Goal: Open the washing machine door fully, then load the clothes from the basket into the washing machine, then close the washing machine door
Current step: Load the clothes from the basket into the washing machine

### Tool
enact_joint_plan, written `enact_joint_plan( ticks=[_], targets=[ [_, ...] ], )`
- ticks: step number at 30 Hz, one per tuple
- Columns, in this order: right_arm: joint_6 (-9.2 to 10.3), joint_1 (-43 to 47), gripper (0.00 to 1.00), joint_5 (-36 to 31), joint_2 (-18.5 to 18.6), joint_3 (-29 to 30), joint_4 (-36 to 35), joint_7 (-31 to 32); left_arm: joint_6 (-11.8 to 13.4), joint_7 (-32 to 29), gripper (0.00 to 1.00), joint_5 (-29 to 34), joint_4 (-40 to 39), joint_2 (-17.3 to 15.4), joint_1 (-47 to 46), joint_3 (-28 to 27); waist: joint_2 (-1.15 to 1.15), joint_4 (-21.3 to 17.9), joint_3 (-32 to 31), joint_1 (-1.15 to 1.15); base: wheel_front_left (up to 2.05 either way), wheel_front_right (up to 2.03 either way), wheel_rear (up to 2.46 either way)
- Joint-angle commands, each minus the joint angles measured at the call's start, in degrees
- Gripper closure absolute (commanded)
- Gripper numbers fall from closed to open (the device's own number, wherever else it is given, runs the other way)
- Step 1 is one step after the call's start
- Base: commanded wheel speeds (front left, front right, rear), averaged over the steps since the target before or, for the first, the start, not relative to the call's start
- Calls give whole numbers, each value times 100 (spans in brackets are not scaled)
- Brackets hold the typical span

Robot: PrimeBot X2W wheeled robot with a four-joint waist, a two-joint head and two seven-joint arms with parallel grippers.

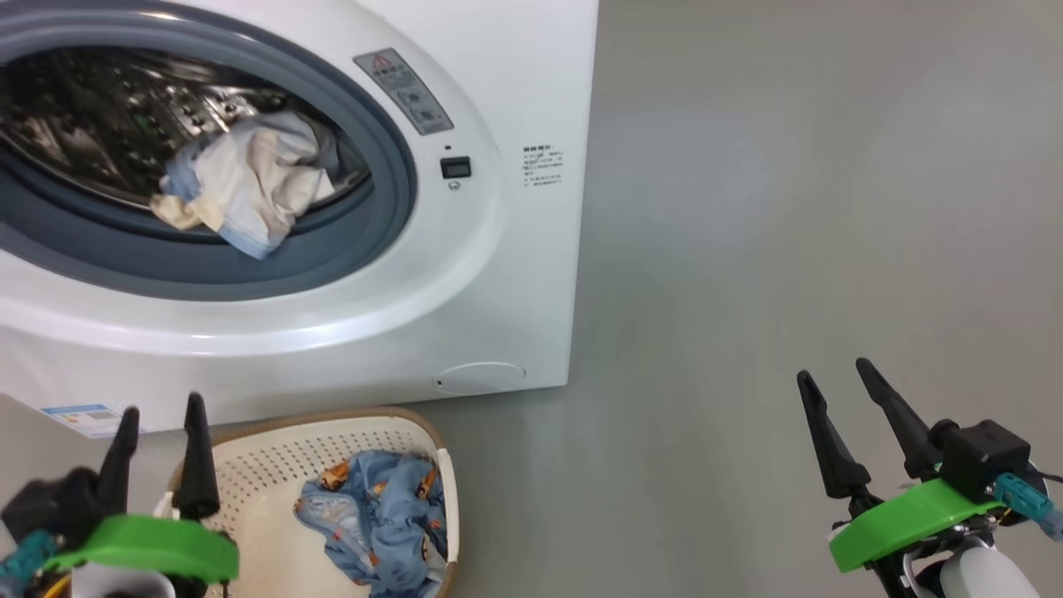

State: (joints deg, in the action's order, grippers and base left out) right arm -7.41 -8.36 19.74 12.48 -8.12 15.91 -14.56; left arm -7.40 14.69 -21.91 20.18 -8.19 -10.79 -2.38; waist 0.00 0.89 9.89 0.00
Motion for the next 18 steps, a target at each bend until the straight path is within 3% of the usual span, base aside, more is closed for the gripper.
enact_joint_plan(
  ticks=[1, 18],
  targets=[
    [-8, 76, 0, 80, 63, -99, -138, -44, -9, 30, 0, 2, -218, -153, 82, -191, 0, 48, -100, 0, 0, 0, 0],
    [-8, 446, 0, 102, 71, 44, -203, -44, -9, 30, 0, -20, -891, -40, 959, -372, 0, 109, -382, 0, 0, 0, 0]
  ],
)
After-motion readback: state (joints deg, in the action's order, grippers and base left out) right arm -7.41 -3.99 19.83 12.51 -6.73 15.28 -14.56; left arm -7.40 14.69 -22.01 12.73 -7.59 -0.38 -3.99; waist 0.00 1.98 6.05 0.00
